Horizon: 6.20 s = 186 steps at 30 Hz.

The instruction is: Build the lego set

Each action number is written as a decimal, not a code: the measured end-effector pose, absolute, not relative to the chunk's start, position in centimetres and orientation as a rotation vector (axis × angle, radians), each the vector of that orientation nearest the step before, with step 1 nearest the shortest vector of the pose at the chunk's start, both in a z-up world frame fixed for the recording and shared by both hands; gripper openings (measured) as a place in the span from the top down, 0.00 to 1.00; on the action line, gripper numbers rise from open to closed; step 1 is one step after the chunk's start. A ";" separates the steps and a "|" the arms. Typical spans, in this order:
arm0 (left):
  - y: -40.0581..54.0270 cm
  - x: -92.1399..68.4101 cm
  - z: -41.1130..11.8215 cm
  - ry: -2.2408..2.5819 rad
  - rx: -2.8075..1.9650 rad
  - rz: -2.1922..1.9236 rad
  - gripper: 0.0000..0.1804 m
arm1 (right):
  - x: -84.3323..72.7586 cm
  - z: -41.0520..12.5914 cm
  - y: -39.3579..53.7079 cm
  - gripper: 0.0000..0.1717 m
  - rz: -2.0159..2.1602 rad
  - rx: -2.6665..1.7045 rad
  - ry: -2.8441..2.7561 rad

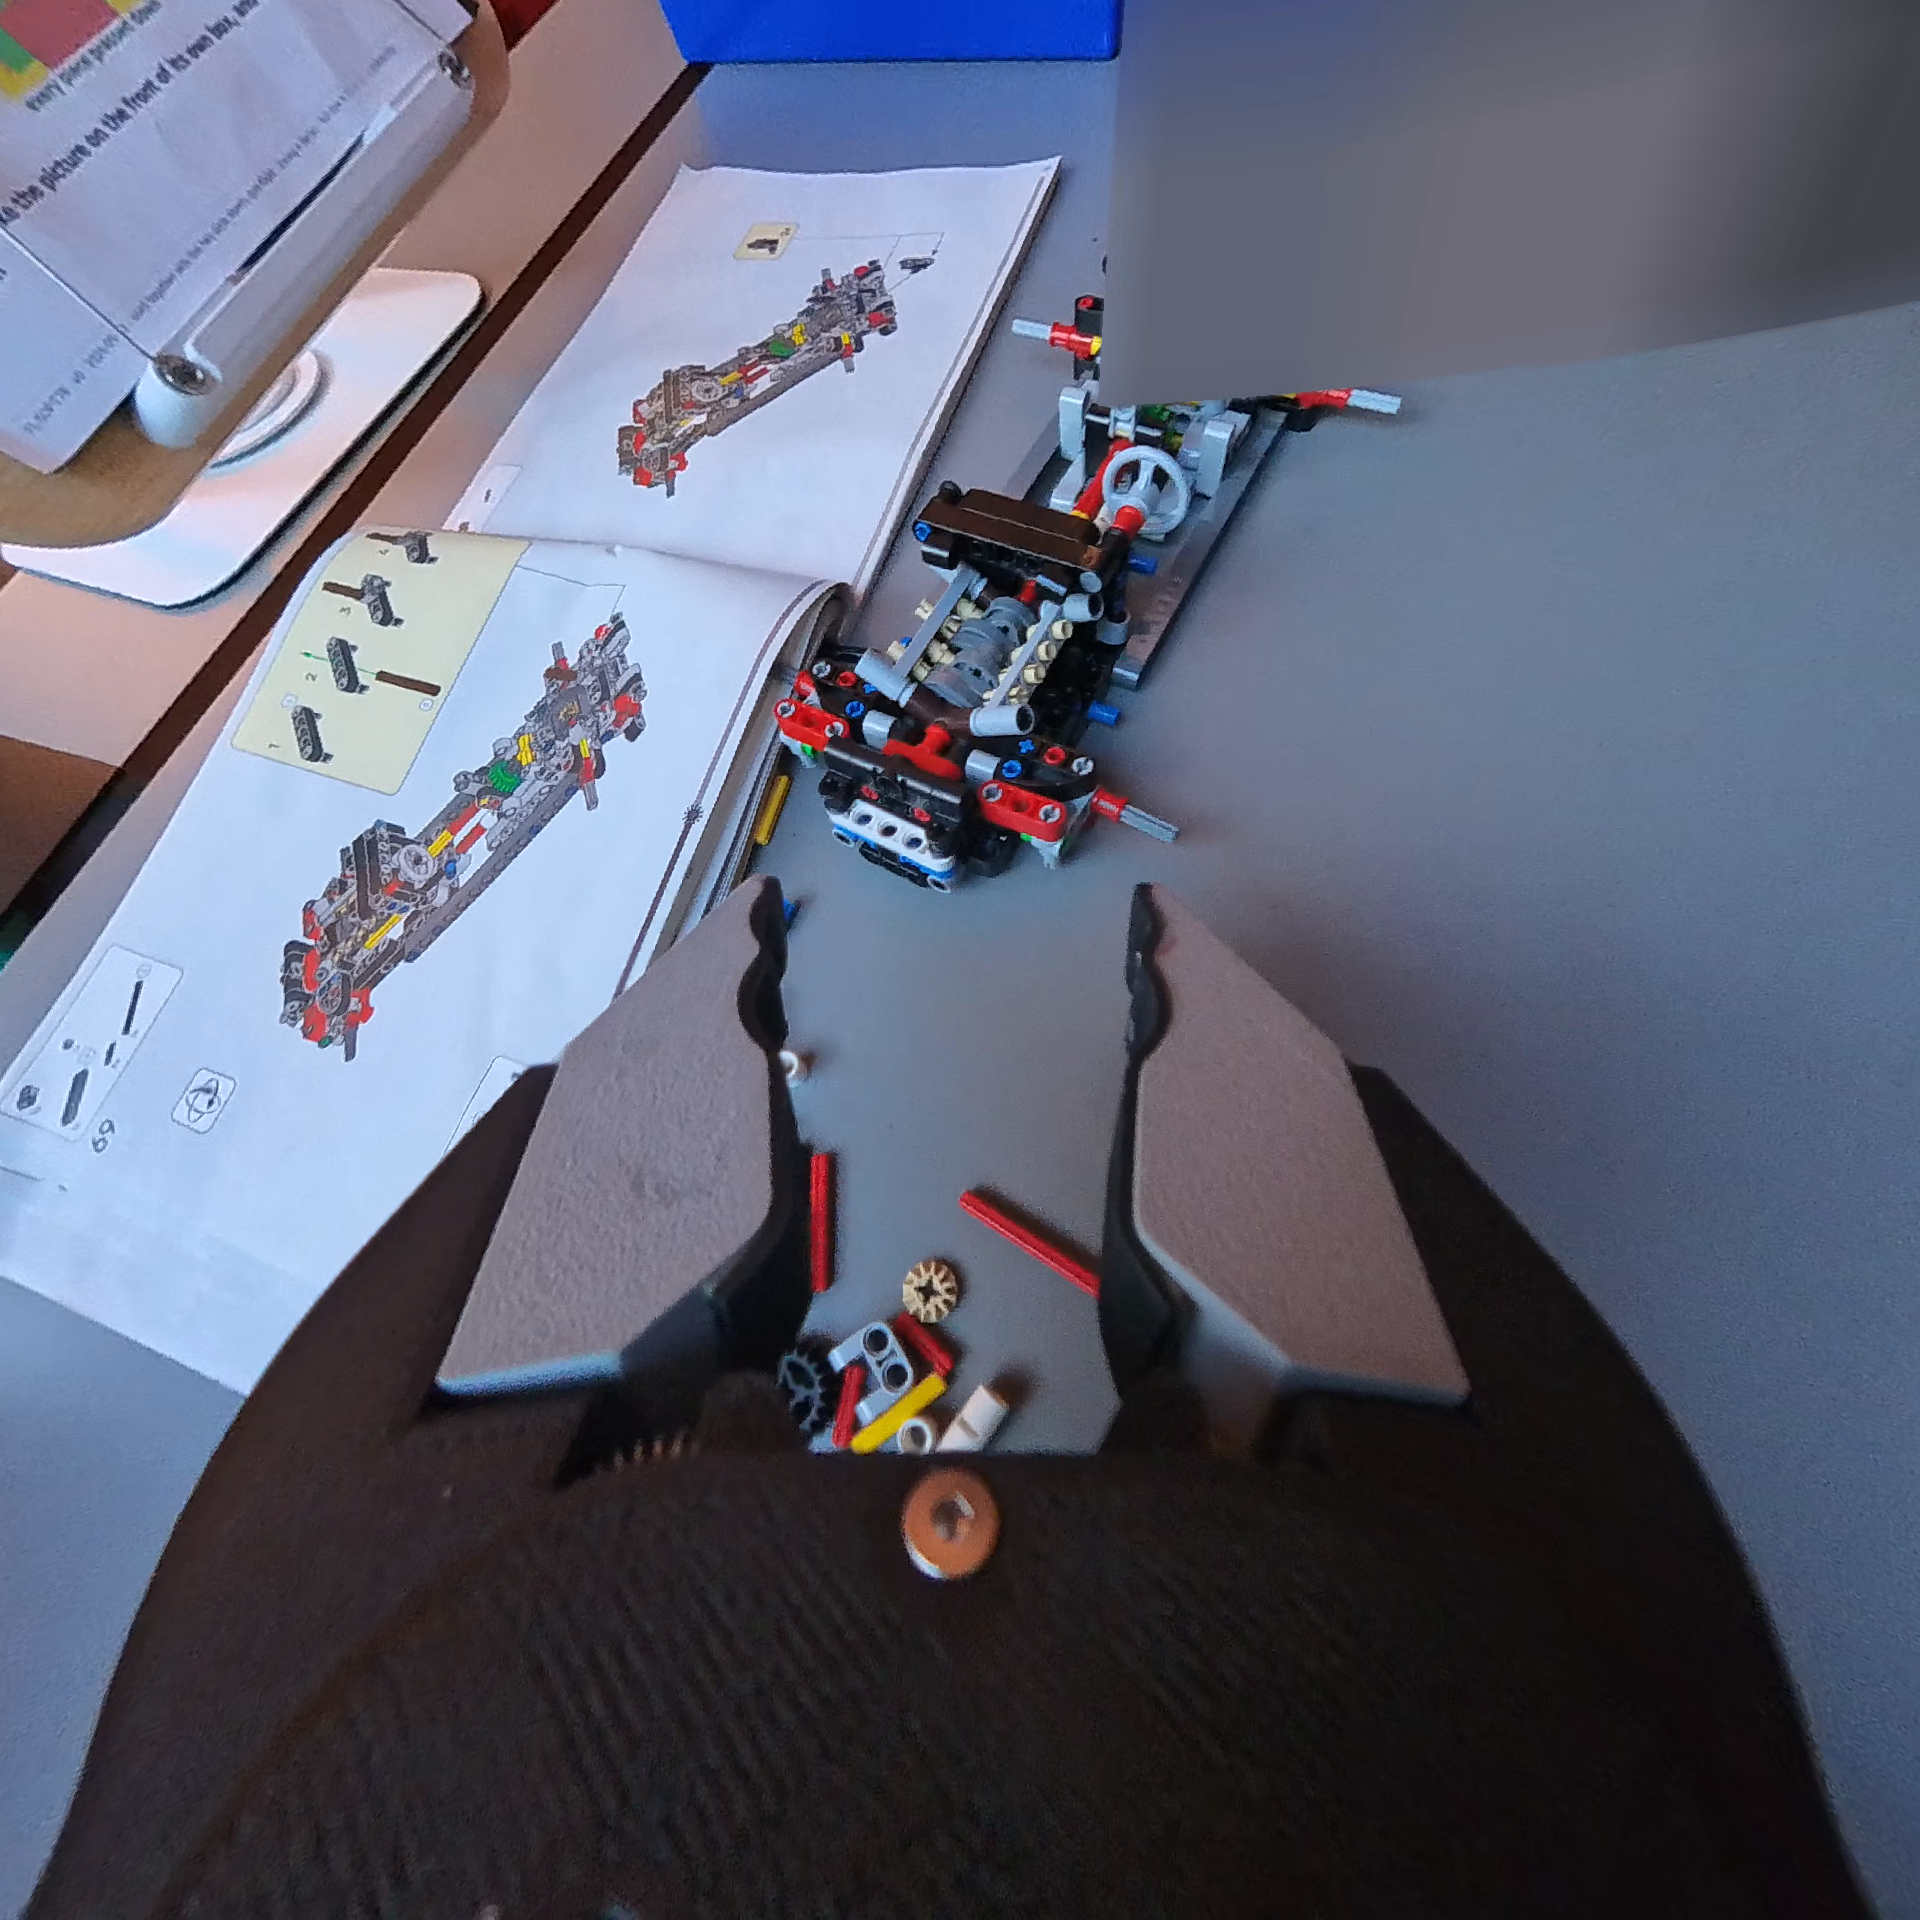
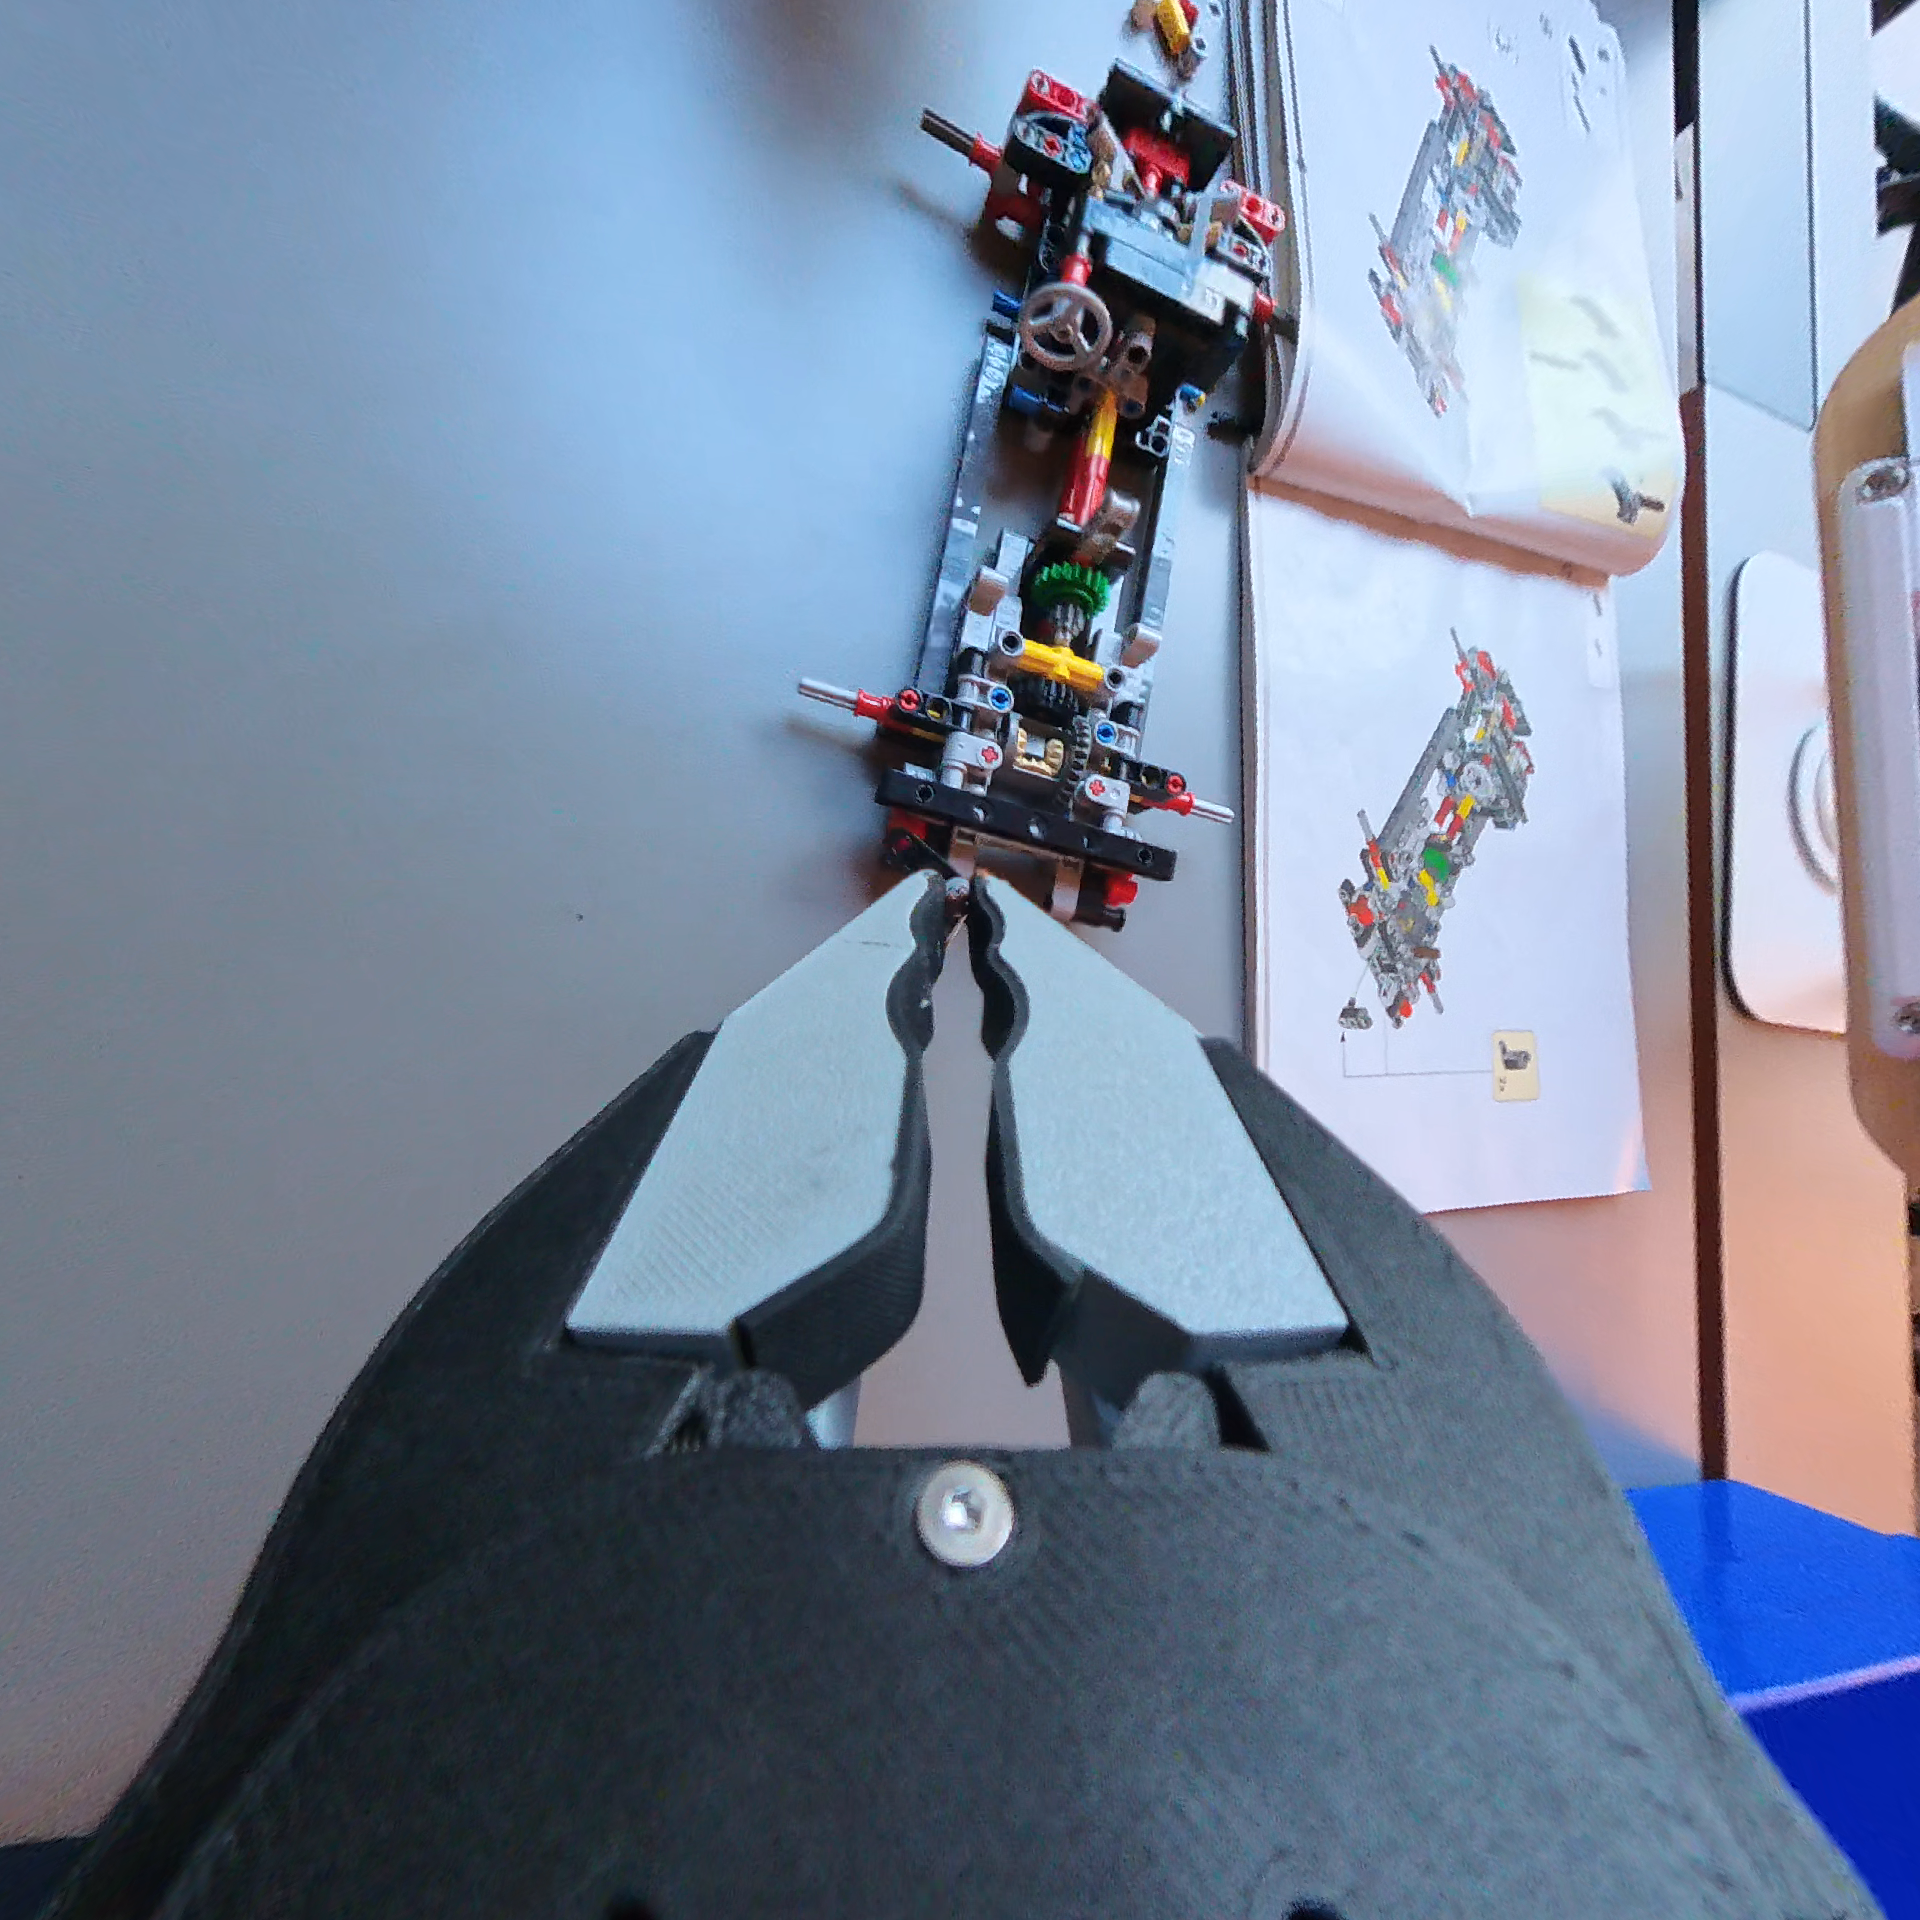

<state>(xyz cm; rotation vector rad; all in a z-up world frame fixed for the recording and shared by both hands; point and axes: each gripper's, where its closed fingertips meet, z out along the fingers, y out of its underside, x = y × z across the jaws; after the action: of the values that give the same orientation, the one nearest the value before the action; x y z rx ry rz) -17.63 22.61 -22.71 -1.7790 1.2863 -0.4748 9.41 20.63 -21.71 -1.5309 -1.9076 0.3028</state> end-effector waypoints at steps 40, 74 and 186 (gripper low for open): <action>24.8 0.4 -29.2 2.271 -1.804 -0.346 0.46 | 9.6 -21.8 21.8 0.99 0.495 -1.258 -2.057; 16.3 1.2 -20.4 1.170 -1.878 -0.533 0.80 | 2.1 -20.0 17.1 1.00 0.752 -1.662 -1.958; 11.6 -3.4 -24.6 1.025 -1.994 -0.782 1.00 | -2.1 -24.4 12.1 0.98 1.359 -1.379 -2.013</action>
<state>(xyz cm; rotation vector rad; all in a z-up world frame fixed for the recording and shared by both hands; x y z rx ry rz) -3.42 11.56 -24.62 -1.9943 1.0252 -0.7822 -2.09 12.07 -24.37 -1.3789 -2.0130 1.3586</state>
